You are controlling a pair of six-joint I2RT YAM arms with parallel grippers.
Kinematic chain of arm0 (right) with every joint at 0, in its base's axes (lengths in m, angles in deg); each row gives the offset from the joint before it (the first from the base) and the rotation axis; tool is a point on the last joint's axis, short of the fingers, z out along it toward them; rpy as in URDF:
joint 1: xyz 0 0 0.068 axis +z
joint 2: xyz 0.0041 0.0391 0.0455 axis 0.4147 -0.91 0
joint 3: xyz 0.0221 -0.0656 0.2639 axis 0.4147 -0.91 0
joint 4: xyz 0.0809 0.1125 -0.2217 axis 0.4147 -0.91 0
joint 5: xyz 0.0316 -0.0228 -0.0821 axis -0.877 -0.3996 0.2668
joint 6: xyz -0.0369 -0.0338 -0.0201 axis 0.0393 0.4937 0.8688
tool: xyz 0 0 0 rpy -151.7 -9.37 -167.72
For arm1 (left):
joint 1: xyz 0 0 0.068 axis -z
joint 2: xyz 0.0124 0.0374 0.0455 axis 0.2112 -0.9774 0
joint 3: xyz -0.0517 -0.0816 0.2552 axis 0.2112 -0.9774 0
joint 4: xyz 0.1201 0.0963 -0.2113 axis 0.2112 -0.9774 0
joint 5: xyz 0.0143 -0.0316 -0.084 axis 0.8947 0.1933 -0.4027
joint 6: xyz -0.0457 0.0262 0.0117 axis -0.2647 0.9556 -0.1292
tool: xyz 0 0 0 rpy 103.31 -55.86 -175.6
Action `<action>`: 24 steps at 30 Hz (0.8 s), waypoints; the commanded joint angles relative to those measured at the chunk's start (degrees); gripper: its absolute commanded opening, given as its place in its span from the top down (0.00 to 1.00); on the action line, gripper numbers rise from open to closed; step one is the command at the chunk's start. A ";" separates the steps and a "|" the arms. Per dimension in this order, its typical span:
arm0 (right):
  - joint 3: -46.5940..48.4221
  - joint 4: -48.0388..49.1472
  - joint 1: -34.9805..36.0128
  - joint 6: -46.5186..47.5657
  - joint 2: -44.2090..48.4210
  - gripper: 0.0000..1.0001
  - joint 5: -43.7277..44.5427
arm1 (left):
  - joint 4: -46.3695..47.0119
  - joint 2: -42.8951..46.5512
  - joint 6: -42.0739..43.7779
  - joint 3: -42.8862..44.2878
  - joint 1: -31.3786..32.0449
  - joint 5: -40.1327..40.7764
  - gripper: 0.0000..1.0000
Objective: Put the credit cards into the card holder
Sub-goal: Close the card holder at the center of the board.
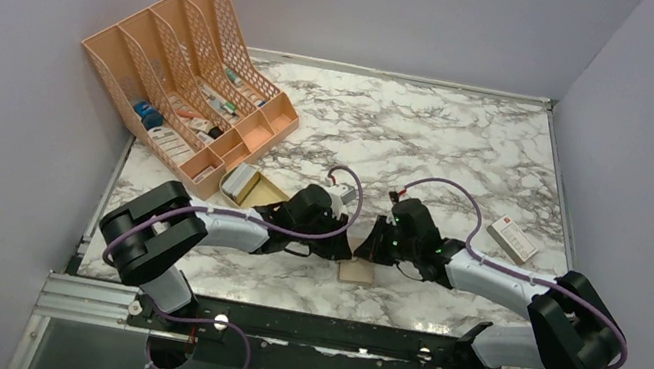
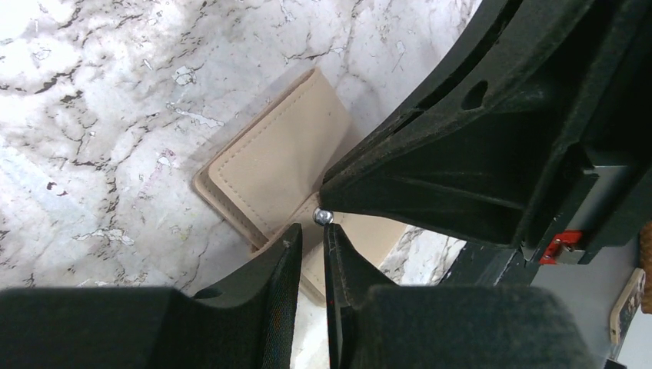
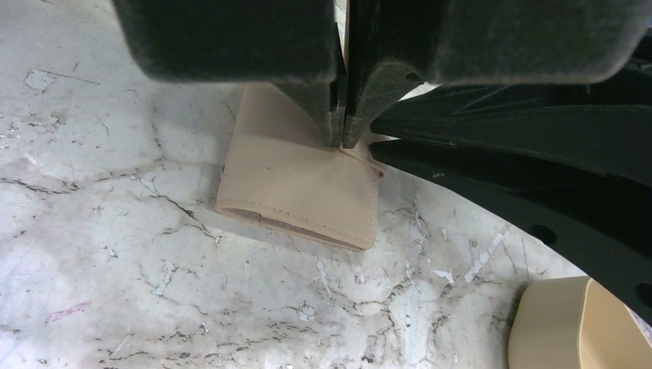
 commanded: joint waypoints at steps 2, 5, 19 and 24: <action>-1.19 1.89 0.17 0.50 -0.87 0.99 0.88 | 1.44 -1.75 0.20 1.14 0.50 -1.10 0.80; -1.32 2.11 0.21 0.42 -0.78 0.99 0.70 | 1.43 -2.33 0.33 1.10 0.61 -0.55 0.80; 0.81 -1.83 0.19 -0.82 1.19 0.87 -2.03 | -3.48 -3.29 2.09 2.66 0.74 2.04 0.80; 0.95 -2.99 0.21 -0.99 0.39 0.88 -1.82 | -5.01 -2.71 2.24 3.03 0.70 3.05 0.81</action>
